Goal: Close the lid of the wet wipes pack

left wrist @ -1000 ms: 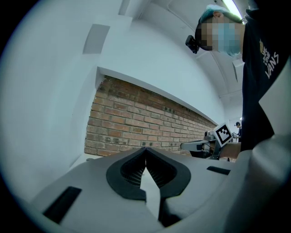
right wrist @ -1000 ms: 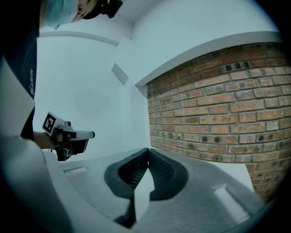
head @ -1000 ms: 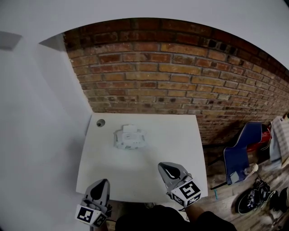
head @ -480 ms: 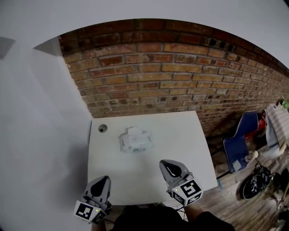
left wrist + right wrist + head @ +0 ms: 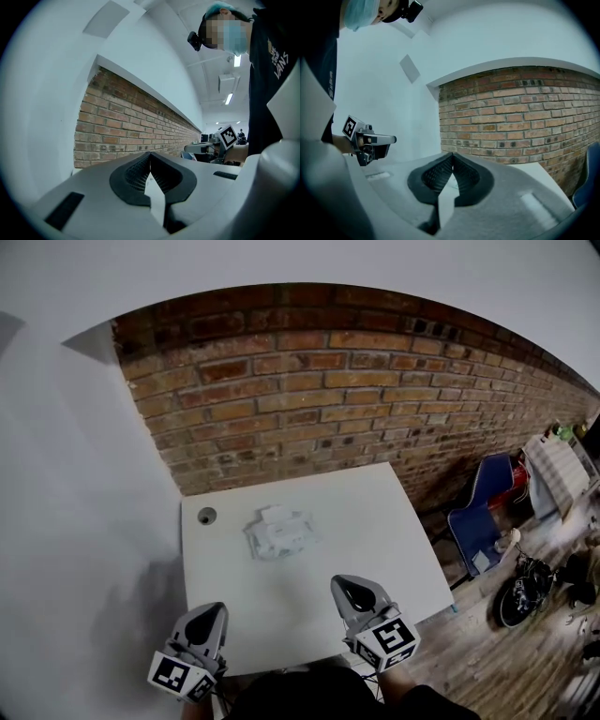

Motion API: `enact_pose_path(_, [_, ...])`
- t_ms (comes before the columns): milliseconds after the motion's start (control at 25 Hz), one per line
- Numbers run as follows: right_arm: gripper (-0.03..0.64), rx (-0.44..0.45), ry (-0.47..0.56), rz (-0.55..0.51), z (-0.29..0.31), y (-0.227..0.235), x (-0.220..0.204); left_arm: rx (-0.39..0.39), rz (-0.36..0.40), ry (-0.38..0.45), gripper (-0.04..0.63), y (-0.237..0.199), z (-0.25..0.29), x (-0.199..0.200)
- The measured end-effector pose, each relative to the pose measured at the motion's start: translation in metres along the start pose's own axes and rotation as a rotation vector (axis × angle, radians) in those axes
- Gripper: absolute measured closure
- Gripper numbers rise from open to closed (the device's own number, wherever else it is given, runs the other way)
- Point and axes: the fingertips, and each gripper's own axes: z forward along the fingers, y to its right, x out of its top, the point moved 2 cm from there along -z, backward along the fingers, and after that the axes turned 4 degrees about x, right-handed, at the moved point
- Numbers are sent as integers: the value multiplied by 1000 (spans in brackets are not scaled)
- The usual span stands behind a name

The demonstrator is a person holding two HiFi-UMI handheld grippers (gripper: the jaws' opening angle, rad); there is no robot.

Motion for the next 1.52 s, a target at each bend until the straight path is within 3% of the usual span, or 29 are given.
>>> enact_pose_path(440, [618,-53,-5,-27,15,-3,4,-68,-28,9,597,-19,19,-1])
enact_pose_path(880, [618,22,0,-15,59,45,9,-47,-33,-29,597,-25,81,-15])
enact_pose_path(1520, [618,118,-85,18,118,105,-21,-13,-63,-112,597,-50,173,-40])
